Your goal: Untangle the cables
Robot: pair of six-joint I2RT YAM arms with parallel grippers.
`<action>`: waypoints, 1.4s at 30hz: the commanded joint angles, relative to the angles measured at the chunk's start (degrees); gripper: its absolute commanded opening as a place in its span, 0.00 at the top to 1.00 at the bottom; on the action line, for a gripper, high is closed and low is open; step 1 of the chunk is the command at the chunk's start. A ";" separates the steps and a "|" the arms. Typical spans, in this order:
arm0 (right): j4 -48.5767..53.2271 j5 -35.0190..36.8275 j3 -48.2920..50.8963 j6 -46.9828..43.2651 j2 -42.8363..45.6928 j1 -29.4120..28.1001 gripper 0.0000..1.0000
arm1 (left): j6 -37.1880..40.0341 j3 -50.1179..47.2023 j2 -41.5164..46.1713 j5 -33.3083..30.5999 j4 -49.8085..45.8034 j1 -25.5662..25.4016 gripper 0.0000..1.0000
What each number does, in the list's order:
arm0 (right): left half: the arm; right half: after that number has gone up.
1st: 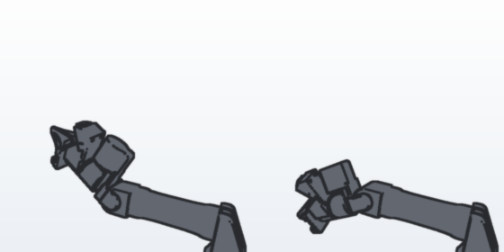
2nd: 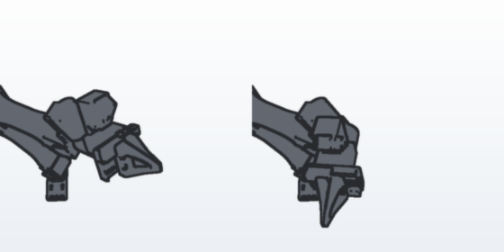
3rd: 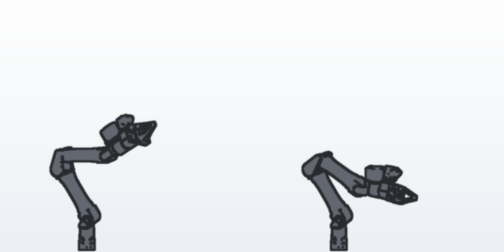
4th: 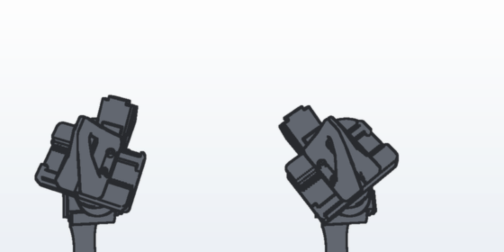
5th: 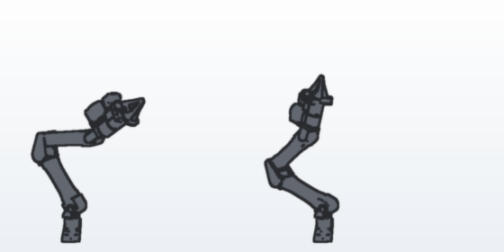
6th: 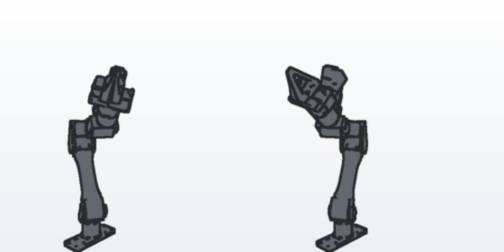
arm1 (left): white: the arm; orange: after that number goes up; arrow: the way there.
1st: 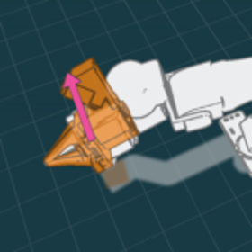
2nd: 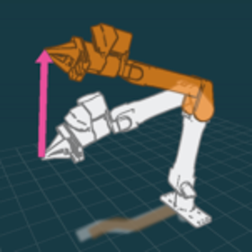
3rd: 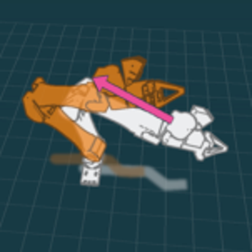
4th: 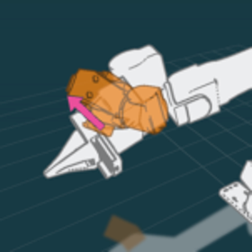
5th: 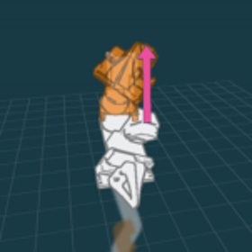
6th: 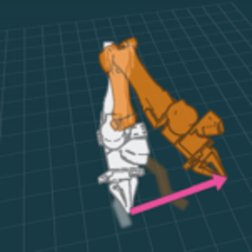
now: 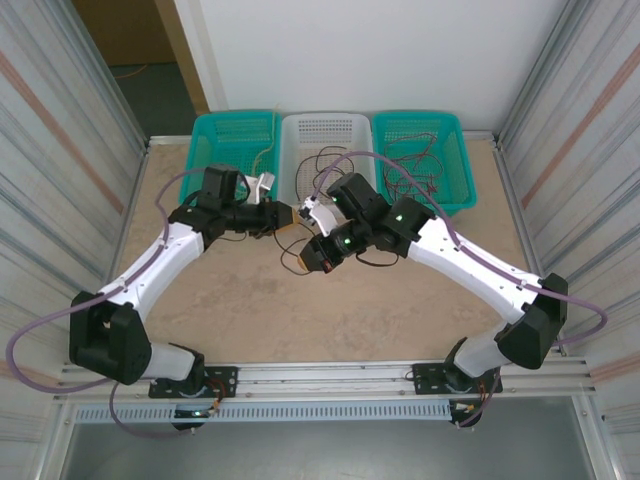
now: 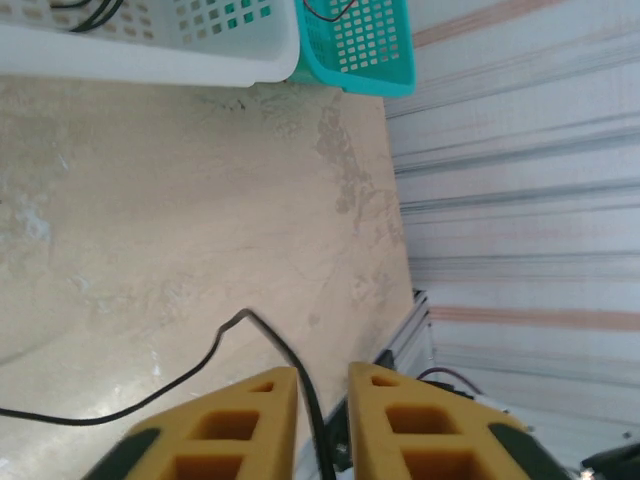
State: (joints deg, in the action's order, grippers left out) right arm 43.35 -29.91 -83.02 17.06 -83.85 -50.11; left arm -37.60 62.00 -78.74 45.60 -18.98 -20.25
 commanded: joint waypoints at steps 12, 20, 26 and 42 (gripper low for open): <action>0.95 -1.85 -1.18 -1.79 -0.29 -1.75 1.00 | -15.74 -11.47 12.35 -12.92 23.77 1.55 1.00; -3.09 -2.47 -3.46 0.25 -5.61 -8.34 1.00 | -19.20 -16.77 21.32 -33.59 32.96 -3.93 1.00; -13.67 2.52 -2.77 6.27 -6.64 -10.89 1.00 | -22.41 -22.17 24.61 -45.13 39.48 -7.65 1.00; -22.51 15.86 4.72 14.38 -3.02 -8.16 0.73 | -15.28 -17.12 24.31 -48.84 30.75 -9.05 1.00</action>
State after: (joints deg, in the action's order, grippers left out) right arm 21.10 -18.76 -79.50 29.80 -90.15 -60.23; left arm -57.84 39.99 -54.65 -4.01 16.95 -29.89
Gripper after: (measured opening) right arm 0.188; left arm 0.080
